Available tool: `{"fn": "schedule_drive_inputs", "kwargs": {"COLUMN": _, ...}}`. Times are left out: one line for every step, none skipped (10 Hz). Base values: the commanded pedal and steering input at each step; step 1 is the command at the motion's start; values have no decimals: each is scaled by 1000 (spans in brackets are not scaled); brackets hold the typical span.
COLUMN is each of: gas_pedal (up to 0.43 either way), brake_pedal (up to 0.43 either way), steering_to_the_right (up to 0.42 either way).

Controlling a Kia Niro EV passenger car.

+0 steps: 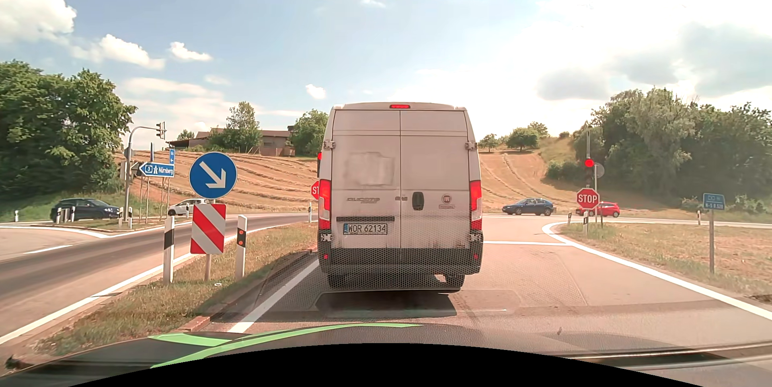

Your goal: Follow the waypoints while adhering to traffic rules and regulations

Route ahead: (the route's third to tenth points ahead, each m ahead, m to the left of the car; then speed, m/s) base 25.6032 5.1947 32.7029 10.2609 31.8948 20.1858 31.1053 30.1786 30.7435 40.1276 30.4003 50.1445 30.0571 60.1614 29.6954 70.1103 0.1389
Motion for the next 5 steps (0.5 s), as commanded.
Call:
{"fn": "schedule_drive_inputs", "kwargs": {"gas_pedal": 0, "brake_pedal": 293, "steering_to_the_right": -2}}
{"fn": "schedule_drive_inputs", "kwargs": {"gas_pedal": 0, "brake_pedal": 293, "steering_to_the_right": -2}}
{"fn": "schedule_drive_inputs", "kwargs": {"gas_pedal": 0, "brake_pedal": 293, "steering_to_the_right": -2}}
{"fn": "schedule_drive_inputs", "kwargs": {"gas_pedal": 0, "brake_pedal": 299, "steering_to_the_right": -2}}
{"fn": "schedule_drive_inputs", "kwargs": {"gas_pedal": 0, "brake_pedal": 299, "steering_to_the_right": -2}}
